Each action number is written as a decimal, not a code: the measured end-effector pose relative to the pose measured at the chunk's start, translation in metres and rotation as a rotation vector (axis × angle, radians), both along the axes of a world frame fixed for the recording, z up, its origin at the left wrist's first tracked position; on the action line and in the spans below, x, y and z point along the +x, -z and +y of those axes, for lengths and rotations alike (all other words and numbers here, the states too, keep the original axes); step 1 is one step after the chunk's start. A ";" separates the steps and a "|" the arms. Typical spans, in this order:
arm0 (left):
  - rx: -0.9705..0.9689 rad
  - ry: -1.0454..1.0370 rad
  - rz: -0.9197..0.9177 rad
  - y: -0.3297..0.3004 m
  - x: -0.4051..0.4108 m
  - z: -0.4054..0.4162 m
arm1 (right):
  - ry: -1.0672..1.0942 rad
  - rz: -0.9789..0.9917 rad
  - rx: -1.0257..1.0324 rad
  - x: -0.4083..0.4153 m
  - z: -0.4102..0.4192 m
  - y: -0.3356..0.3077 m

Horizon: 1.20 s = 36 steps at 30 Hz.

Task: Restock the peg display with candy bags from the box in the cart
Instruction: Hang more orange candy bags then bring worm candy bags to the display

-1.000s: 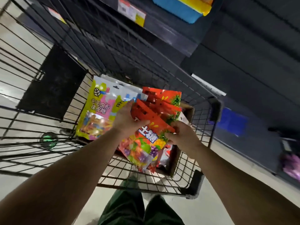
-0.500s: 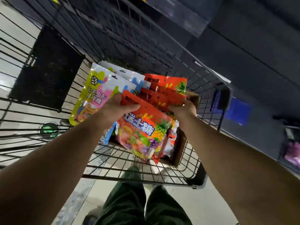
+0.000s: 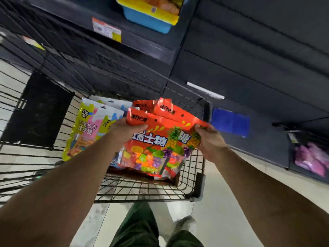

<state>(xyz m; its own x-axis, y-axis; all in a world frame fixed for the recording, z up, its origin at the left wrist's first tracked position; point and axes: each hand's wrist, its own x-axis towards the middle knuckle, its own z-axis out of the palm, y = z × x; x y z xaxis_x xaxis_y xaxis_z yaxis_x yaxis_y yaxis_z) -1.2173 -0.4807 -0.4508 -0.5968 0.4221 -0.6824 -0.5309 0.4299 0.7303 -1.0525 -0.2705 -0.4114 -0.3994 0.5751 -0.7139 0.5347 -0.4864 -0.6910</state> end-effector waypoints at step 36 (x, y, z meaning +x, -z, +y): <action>0.556 0.976 -0.011 -0.267 0.700 0.612 | 1.030 0.219 0.653 0.797 0.322 -0.255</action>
